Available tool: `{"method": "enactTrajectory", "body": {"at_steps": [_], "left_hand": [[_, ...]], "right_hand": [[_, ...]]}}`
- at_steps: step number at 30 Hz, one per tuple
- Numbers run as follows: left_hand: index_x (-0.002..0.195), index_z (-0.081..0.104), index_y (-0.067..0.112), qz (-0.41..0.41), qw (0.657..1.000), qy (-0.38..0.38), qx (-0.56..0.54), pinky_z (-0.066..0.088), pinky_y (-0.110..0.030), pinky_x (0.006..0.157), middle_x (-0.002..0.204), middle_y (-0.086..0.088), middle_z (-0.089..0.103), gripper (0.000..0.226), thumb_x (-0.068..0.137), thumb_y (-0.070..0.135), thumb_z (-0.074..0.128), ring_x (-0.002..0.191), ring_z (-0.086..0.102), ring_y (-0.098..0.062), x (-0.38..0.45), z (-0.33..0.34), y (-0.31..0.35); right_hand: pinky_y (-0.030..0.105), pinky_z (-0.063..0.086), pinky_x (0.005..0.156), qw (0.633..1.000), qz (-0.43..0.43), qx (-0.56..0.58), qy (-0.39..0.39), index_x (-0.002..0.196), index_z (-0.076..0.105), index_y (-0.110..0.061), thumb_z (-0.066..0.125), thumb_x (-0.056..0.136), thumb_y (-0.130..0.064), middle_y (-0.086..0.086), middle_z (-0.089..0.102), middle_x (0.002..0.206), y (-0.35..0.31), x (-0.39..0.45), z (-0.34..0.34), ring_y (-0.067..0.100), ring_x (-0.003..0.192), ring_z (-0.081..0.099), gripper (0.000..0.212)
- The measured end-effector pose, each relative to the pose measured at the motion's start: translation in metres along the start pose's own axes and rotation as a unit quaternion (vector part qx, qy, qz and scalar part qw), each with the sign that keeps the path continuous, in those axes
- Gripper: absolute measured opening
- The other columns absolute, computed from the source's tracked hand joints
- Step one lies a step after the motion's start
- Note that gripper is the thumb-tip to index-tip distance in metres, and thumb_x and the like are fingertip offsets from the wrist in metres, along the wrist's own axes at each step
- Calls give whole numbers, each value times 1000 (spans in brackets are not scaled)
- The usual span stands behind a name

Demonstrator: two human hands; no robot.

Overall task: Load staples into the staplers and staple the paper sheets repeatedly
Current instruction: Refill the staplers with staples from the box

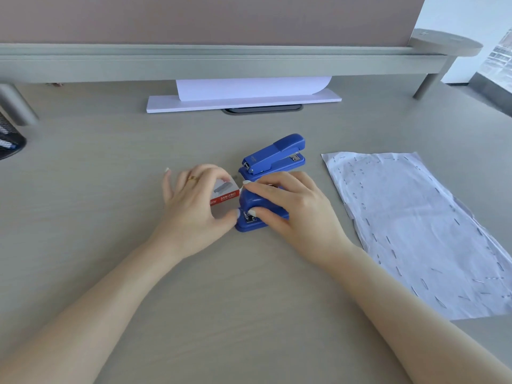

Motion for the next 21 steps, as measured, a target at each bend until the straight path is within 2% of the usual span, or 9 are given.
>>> {"method": "enactTrajectory", "body": {"at_steps": [2, 4, 6, 9, 11, 13, 15, 18, 21], "left_hand": [[122, 45, 28, -45, 999, 3, 2, 4, -49, 114, 128, 10, 46, 62, 66, 55, 48, 126, 32, -16, 7, 1, -12], [135, 37, 24, -84, 995, -35, 38, 7, -50, 114, 144, 2, 38, 70, 74, 55, 56, 134, 26, -22, 14, 10, -20], [136, 37, 24, -91, 991, -67, 69, 6, -48, 114, 148, 1, 35, 63, 80, 48, 55, 139, 20, -22, 18, 21, -23], [120, 51, 21, -70, 996, -37, 50, 20, -45, 110, 127, -1, 56, 37, 86, 36, 56, 129, 38, -24, 23, 22, -18], [117, 49, 21, -78, 996, -2, -48, 39, -31, 93, 114, 2, 57, 33, 87, 32, 56, 107, 50, -19, 24, 15, -13], [122, 44, 25, -71, 983, 16, -168, 36, -6, 80, 116, 9, 49, 37, 87, 28, 57, 99, 46, -1, 22, 5, -2], [128, 40, 30, -23, 976, 25, -214, 28, 6, 79, 122, 12, 44, 44, 88, 25, 57, 103, 40, 15, 20, -6, 14], [122, 40, 37, 53, 977, 11, -205, 30, 1, 82, 116, 12, 46, 40, 86, 28, 53, 106, 38, 16, 14, -11, 38], [113, 40, 41, 68, 975, -1, -211, 33, -6, 82, 107, 18, 45, 34, 83, 30, 53, 107, 40, 8, 10, -12, 52]], "right_hand": [[29, 45, 82, 999, 14, 37, -7, 112, 66, -25, 48, 86, -39, -4, 66, 105, -1, 1, -2, 10, 93, 44, 36], [21, 40, 85, 997, 36, 68, 0, 110, 67, -24, 48, 87, -37, -6, 66, 106, -1, 2, -3, 9, 95, 47, 33], [14, 38, 85, 993, 67, 94, 15, 107, 68, -21, 50, 88, -32, -7, 65, 105, 1, 2, -5, 9, 95, 51, 28], [10, 42, 81, 977, 133, 166, 27, 107, 67, -19, 53, 89, -19, -11, 61, 101, 6, 3, -9, 3, 92, 55, 22], [6, 41, 75, 963, 174, 204, 28, 108, 66, -21, 53, 89, -13, -12, 61, 99, 9, 3, -13, -2, 88, 56, 24], [7, 42, 72, 946, 213, 244, 29, 108, 64, -26, 54, 89, -12, -12, 62, 96, 10, 3, -16, -3, 86, 57, 25], [18, 46, 74, 923, 240, 299, 35, 104, 62, -32, 54, 89, -15, -14, 66, 88, 8, 5, -17, 1, 84, 60, 24], [34, 52, 80, 896, 252, 362, 42, 95, 61, -38, 54, 90, -16, -13, 69, 75, 2, 7, -20, 15, 83, 65, 24], [28, 55, 85, 860, 254, 438, 59, 96, 68, -24, 53, 92, -17, -16, 71, 83, -2, 7, -24, 9, 87, 68, 17]]}}
Point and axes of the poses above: each hand's wrist, its own x-axis towards the middle knuckle, its own z-axis out of the palm, y = z × x, the point moved 6 cm from there along x, towards the middle knuckle
